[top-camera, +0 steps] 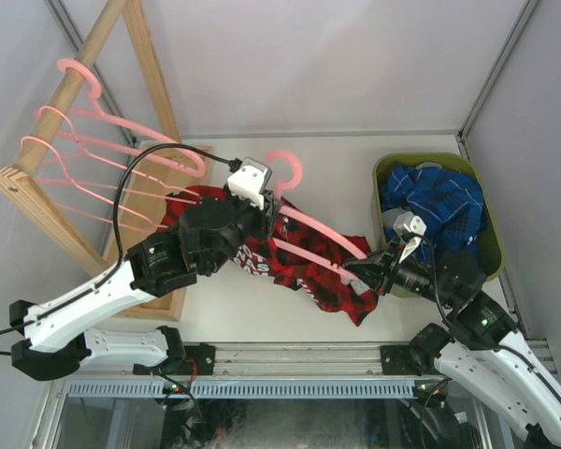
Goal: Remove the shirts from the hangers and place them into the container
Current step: Remove the shirt from the hanger.
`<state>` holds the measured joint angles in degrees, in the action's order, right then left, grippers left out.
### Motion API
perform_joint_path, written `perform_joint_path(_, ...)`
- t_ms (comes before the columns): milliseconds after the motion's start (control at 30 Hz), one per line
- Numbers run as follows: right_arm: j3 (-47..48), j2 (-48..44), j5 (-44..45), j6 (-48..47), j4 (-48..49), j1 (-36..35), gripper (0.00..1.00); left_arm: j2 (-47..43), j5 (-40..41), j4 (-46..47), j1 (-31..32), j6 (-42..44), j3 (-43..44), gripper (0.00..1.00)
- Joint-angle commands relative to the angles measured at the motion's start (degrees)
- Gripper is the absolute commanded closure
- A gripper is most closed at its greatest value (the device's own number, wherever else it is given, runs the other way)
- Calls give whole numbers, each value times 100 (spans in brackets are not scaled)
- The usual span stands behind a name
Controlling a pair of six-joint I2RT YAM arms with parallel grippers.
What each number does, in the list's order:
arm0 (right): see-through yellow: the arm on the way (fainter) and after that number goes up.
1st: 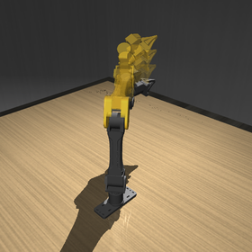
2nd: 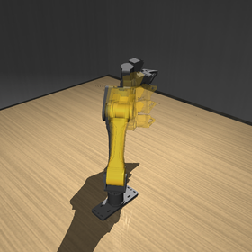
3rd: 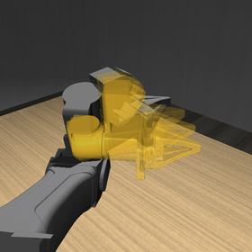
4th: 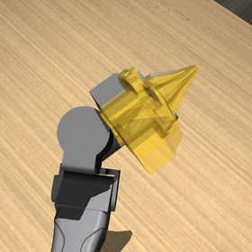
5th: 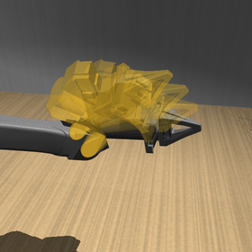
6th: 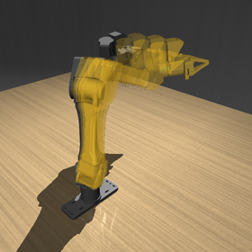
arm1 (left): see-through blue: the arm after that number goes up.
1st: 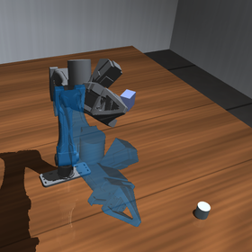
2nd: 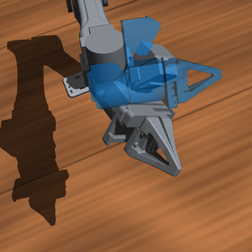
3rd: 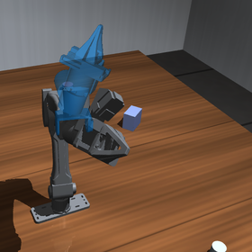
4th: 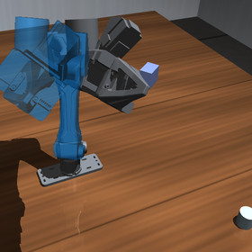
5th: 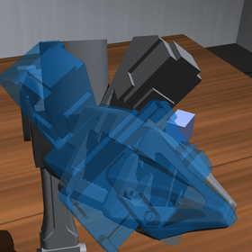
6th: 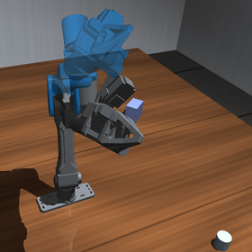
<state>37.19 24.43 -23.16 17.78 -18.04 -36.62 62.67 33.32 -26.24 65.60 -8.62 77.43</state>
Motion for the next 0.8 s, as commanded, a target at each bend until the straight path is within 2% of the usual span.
perform_joint_path(0,60,-365,815,-31,-65,125,100,-196,85,-49,-27,138,-76,51)
perform_joint_path(133,112,-807,1191,-305,-537,195,100,-505,76,-48,-29,150,-438,26)
perform_joint_path(233,180,-1014,1372,-430,-940,236,100,-777,-107,177,-29,144,-783,15)
perform_joint_path(433,225,-1217,1244,-364,-1088,261,100,-746,-503,210,-24,38,-911,9)
perform_joint_path(633,290,-1230,1195,-281,-1068,261,100,-373,-1326,488,-24,-262,-862,7)
perform_joint_path(767,311,-1244,1151,-249,-1065,257,100,13,-1271,499,-22,-565,-742,9)
